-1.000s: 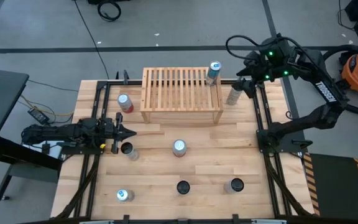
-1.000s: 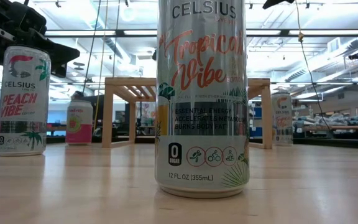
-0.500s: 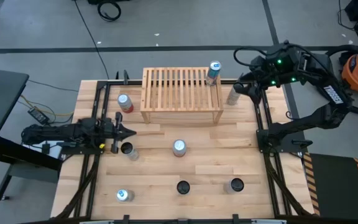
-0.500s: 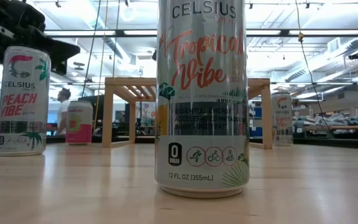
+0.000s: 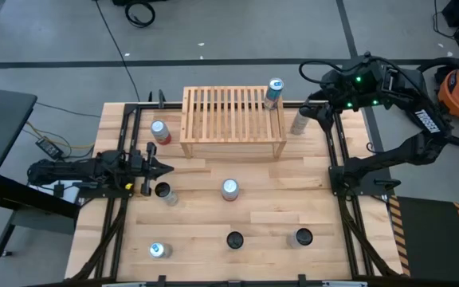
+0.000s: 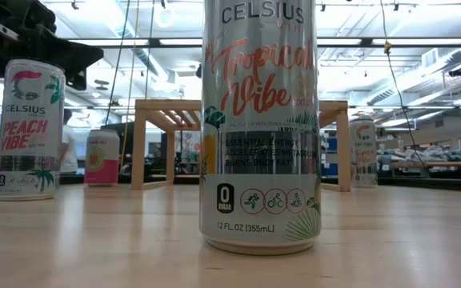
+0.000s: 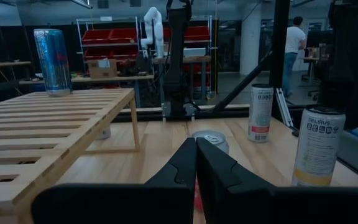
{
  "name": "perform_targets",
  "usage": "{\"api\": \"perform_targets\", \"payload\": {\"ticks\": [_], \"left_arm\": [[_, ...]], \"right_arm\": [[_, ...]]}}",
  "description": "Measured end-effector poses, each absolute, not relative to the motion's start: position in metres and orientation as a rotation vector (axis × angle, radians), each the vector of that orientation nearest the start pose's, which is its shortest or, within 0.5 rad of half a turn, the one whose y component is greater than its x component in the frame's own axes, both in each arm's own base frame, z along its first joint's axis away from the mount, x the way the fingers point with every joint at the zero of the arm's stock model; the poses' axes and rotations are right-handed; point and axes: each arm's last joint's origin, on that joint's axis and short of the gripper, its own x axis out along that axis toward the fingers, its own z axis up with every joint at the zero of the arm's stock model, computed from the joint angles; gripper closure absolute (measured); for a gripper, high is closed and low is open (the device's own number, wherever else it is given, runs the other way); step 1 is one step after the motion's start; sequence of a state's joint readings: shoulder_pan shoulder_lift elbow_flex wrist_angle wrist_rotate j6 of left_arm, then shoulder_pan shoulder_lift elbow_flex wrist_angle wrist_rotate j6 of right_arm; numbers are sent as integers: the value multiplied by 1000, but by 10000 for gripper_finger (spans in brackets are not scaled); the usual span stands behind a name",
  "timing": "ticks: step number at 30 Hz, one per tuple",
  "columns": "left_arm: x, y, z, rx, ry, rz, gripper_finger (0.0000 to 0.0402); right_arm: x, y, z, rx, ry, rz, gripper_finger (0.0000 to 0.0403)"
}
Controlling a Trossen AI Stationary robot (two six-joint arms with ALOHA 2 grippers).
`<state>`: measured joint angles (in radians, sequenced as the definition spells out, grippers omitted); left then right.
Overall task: Place canned beverage on shelf
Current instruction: Put the left white pink soda can on the shelf
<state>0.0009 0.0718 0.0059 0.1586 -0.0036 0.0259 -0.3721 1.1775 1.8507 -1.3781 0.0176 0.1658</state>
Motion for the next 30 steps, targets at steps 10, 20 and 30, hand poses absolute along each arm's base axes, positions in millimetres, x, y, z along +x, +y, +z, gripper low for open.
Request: {"api": "perform_targets", "payload": {"ticks": [10,20,30], "left_arm": [[101,-1,176,6,-100,-41,384],[101,-1,176,14,-103,-46,384],[101,-1,176,15,-102,-46,350]], "right_arm": [[136,-54,484,280,667,-436,86],[136,-54,484,280,667,-439,86],[136,-54,484,308,660,-460,86]]}}
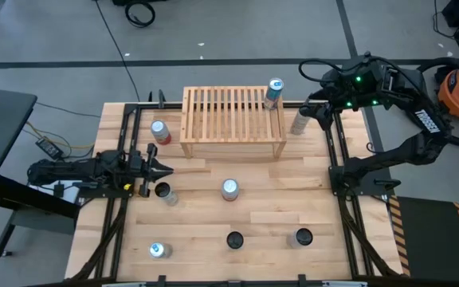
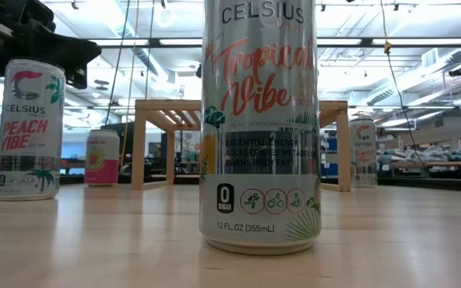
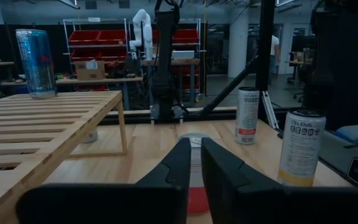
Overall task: Place canned beverage on shelf
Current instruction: Put the left white pink soda can on the shelf
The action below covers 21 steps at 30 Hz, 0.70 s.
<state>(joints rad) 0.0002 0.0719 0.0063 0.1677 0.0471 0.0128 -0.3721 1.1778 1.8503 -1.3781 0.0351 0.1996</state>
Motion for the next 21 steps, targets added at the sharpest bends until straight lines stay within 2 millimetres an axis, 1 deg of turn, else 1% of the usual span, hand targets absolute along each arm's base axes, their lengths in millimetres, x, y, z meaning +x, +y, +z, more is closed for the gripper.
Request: {"api": "perform_targets", "payload": {"ticks": [7,11,21], "left_arm": [[101,-1,176,21,-102,-46,296],[101,-1,176,67,-102,-43,262],[101,-1,176,54,-102,-44,188]], "right_arm": [[136,-54,484,301,662,-459,86],[136,-54,484,299,662,-458,86],[136,-54,484,299,662,-458,86]]}}
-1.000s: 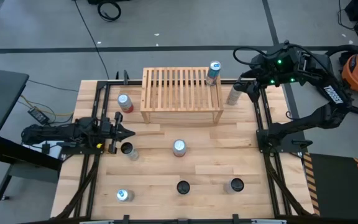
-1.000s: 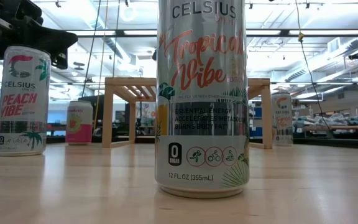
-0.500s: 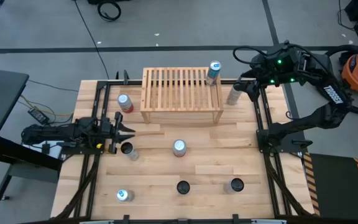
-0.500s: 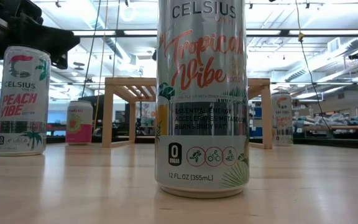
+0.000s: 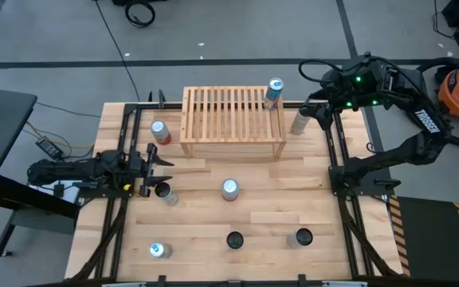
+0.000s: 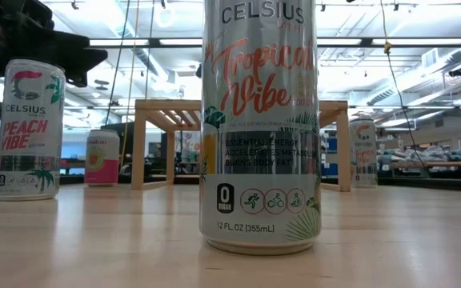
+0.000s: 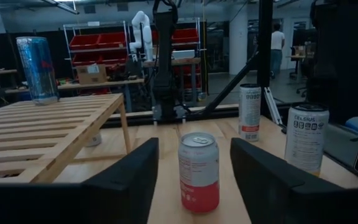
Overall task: Place canned beverage on shelf
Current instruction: Put the left white pink soda can on the shelf
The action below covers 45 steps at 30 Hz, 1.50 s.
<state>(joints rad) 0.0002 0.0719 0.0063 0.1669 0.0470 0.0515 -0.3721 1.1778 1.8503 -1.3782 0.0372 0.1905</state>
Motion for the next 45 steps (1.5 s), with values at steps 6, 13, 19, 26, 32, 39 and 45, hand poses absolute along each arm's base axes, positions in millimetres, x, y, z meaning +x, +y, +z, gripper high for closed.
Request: {"api": "perform_targets", "payload": {"ticks": [6,13,19,26,32,39,45], "left_arm": [[101,-1,176,11,-101,-46,158],[101,-1,177,-23,-108,-43,153],[101,-1,180,-101,-143,-43,158],[97,-1,197,-69,-165,-41,158],[98,-2,206,-75,-20,-44,159],[107,-14,224,-67,34,-158,159],[115,-27,235,-48,137,-187,159]], "right_arm": [[136,-54,484,315,658,-464,86],[136,-55,484,307,658,-483,86],[136,-55,484,307,658,-486,86],[136,-55,484,308,659,-481,86],[136,-55,484,309,659,-480,86],[136,-55,484,309,659,-479,86],[136,-55,484,309,659,-478,86]]}}
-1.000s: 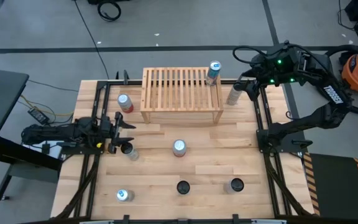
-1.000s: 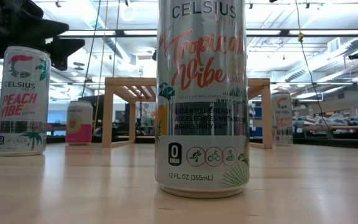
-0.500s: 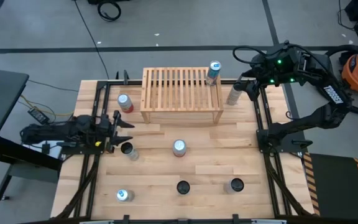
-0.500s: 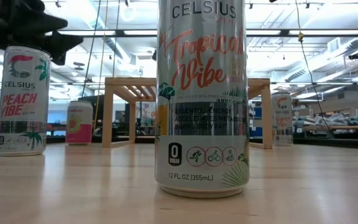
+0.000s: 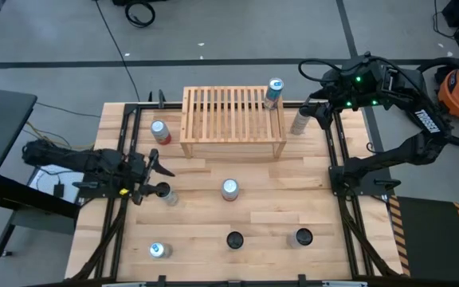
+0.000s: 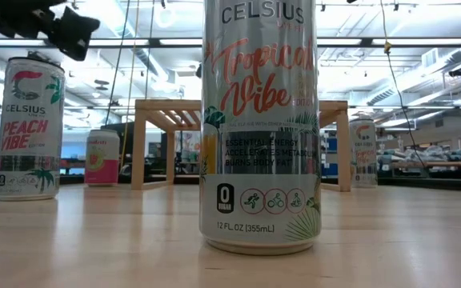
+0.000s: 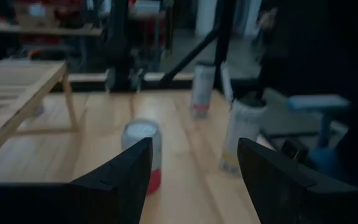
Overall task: Place canned beverage on shelf
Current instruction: Put the left white pink soda can on the shelf
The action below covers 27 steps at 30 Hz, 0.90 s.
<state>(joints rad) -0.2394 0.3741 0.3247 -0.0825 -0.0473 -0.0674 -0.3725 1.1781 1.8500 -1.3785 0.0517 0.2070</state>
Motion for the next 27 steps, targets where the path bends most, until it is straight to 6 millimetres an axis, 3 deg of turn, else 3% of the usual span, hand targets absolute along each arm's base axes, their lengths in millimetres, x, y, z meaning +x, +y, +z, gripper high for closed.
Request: {"api": "perform_targets", "payload": {"ticks": [12,18,27], "left_arm": [[118,-34,251,-4,267,-136,159],[115,-35,251,-86,341,-118,159],[115,-38,253,-97,327,-140,159]], "right_arm": [[136,-55,484,309,660,-478,86],[136,-55,484,300,662,-475,86],[136,-55,484,286,665,-470,86]]}}
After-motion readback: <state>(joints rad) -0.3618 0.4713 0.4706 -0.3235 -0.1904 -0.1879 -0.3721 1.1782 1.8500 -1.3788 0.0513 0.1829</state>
